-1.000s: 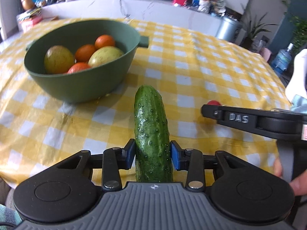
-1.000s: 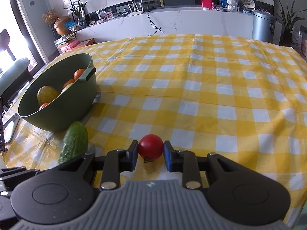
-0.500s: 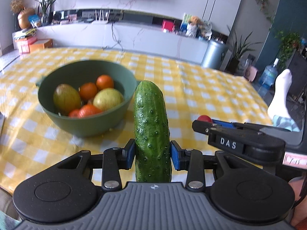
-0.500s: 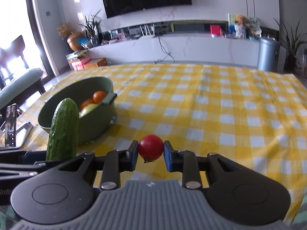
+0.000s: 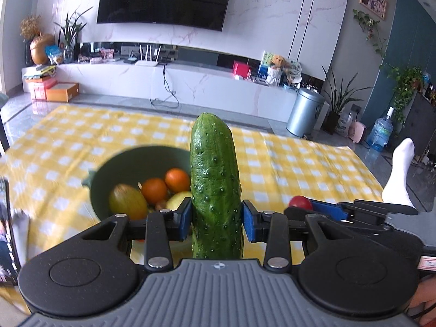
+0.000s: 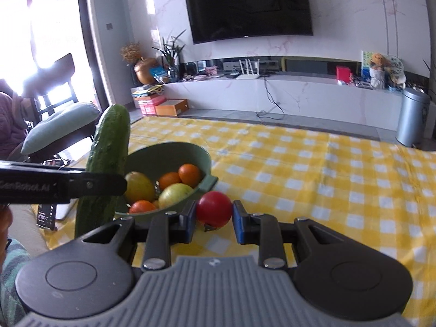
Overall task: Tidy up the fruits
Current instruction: 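Lift the cucumber and tomato and carry both over the green colander, then lower the cucumber and tomato into the colander and open both tools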
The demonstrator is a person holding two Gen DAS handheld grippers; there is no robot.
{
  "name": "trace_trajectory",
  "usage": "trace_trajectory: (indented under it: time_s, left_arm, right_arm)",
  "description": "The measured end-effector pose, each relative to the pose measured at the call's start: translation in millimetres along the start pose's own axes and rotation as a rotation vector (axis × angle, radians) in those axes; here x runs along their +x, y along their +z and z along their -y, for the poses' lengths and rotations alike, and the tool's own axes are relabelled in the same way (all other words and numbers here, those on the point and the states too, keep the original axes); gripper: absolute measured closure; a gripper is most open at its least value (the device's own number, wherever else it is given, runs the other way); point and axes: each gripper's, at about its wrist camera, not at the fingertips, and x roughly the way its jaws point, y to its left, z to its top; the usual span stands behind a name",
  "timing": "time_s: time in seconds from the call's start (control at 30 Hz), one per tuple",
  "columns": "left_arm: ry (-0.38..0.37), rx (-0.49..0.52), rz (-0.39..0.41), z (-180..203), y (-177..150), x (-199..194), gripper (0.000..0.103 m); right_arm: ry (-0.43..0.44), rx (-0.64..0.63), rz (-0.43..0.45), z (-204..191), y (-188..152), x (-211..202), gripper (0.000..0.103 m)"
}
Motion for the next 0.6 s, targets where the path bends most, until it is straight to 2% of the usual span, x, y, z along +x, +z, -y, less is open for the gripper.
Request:
trace_trajectory:
  time_s: [0.17,0.3,0.6]
  left_arm:
    - [0.051,0.042,-0.004,-26,26,8,0.06]
    - [0.034,0.054,-0.053,-44,42,24,0.06]
    - [0.046,0.182,-0.16,-54,40,70,0.06]
  right_arm:
    - [0.049,-0.049,0.02,-14,24,7,0.078]
    - [0.093,-0.085,0.006,-27,39,25,0.078]
    - [0.13,-0.195,-0.065,-54,47,70,0.079]
